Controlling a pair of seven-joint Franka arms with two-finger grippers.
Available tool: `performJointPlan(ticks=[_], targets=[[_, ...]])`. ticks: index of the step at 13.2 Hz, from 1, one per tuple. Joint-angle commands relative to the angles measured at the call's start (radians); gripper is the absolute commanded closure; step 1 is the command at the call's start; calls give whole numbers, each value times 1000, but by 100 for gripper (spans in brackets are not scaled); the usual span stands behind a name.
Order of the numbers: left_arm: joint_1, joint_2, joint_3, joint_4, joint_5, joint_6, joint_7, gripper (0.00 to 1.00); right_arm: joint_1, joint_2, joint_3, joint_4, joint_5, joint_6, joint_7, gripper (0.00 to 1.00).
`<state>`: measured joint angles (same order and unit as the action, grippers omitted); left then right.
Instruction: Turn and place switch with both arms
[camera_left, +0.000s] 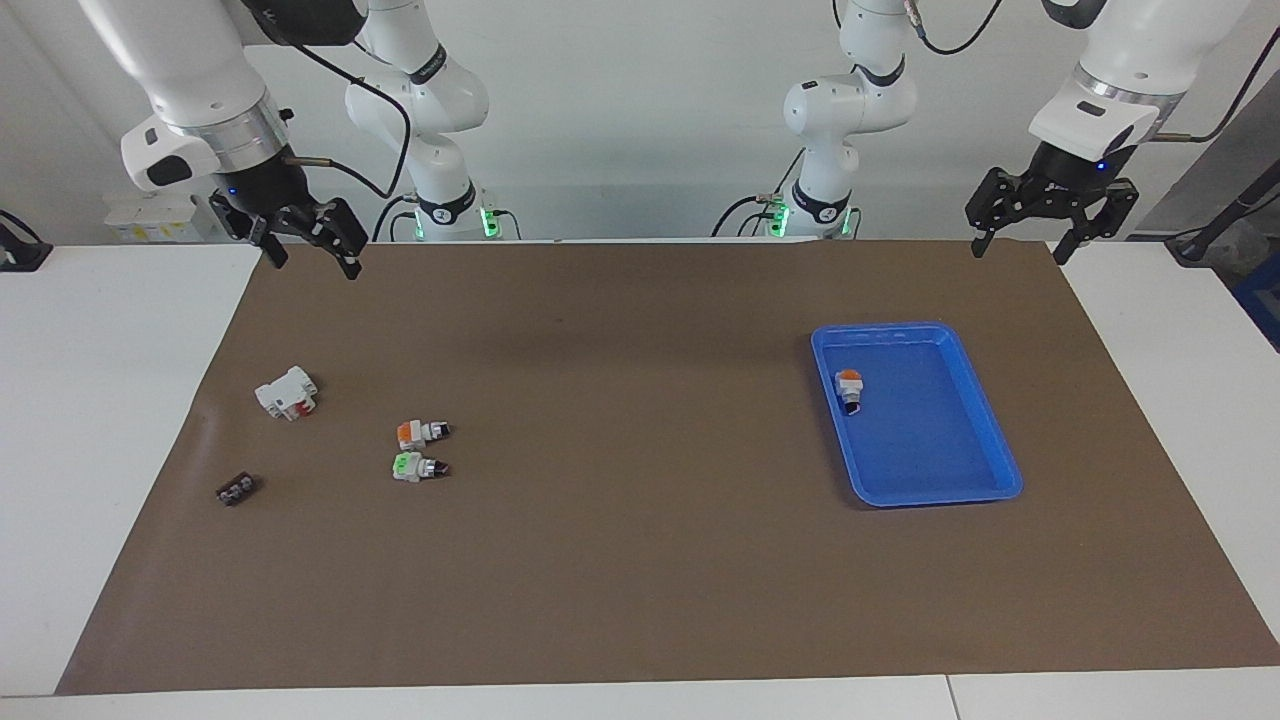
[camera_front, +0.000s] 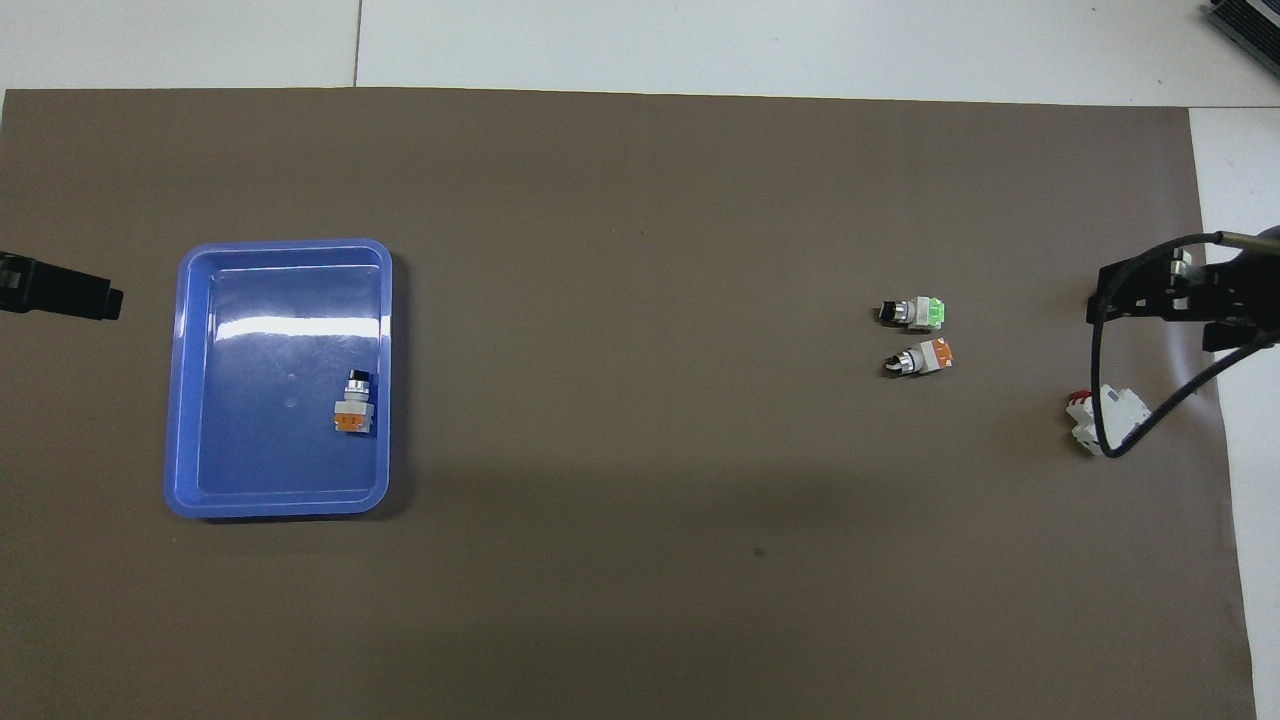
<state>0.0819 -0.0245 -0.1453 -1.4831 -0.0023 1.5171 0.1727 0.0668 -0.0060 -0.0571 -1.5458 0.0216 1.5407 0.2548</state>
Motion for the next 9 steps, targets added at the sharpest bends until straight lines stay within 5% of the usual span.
performJointPlan(ticks=[1, 9], targets=[[-61, -34, 22, -26, -4, -26, 4, 0, -10, -5, 7, -5, 15, 15, -23, 0], [-225, -22, 187, 10, -7, -77, 2, 0, -10, -3, 7, -7, 18, 21, -19, 0]])
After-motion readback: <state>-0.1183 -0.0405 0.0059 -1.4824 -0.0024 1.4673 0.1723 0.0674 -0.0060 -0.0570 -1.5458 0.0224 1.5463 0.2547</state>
